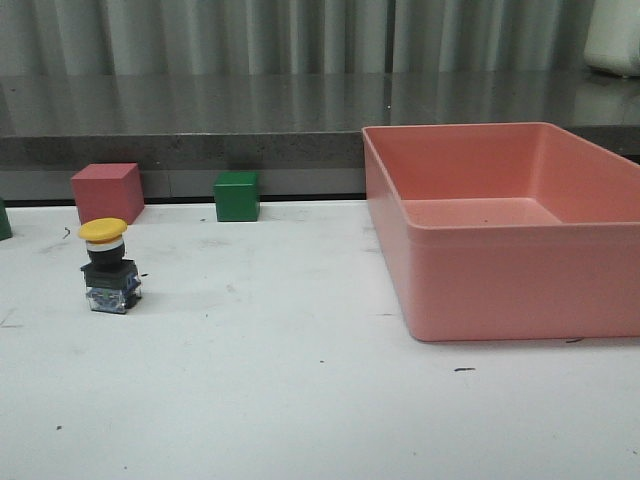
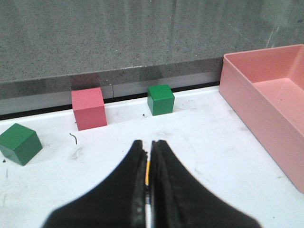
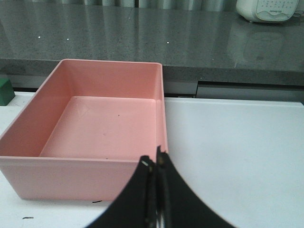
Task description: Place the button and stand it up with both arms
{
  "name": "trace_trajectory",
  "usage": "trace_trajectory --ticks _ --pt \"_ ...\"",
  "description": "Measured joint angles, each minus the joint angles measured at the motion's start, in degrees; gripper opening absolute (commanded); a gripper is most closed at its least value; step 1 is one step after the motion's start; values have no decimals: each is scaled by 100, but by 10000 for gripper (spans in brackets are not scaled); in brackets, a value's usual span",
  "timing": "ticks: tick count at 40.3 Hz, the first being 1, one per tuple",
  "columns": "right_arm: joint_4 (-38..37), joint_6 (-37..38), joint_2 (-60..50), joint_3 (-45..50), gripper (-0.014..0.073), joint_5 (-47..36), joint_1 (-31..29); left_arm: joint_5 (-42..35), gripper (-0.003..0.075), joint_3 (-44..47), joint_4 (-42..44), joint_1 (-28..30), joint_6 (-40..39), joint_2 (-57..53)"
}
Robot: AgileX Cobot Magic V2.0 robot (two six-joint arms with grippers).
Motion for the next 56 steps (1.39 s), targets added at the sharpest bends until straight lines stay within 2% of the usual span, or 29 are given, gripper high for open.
trace_trajectory --ticks 4,11,42,49,56 --pt "0 0 0 0 -62 0 0 263 -20 0 0 0 0 -291" --pt "0 0 0 0 -62 0 0 300 -20 0 0 0 0 -545" --pt "0 0 0 0 -62 0 0 263 -20 33 0 0 0 -554" --pt "0 0 0 0 -62 0 0 -351 -20 654 0 0 0 -954" --pt "0 0 0 0 -62 0 0 -533 -20 1614 0 0 0 -1924"
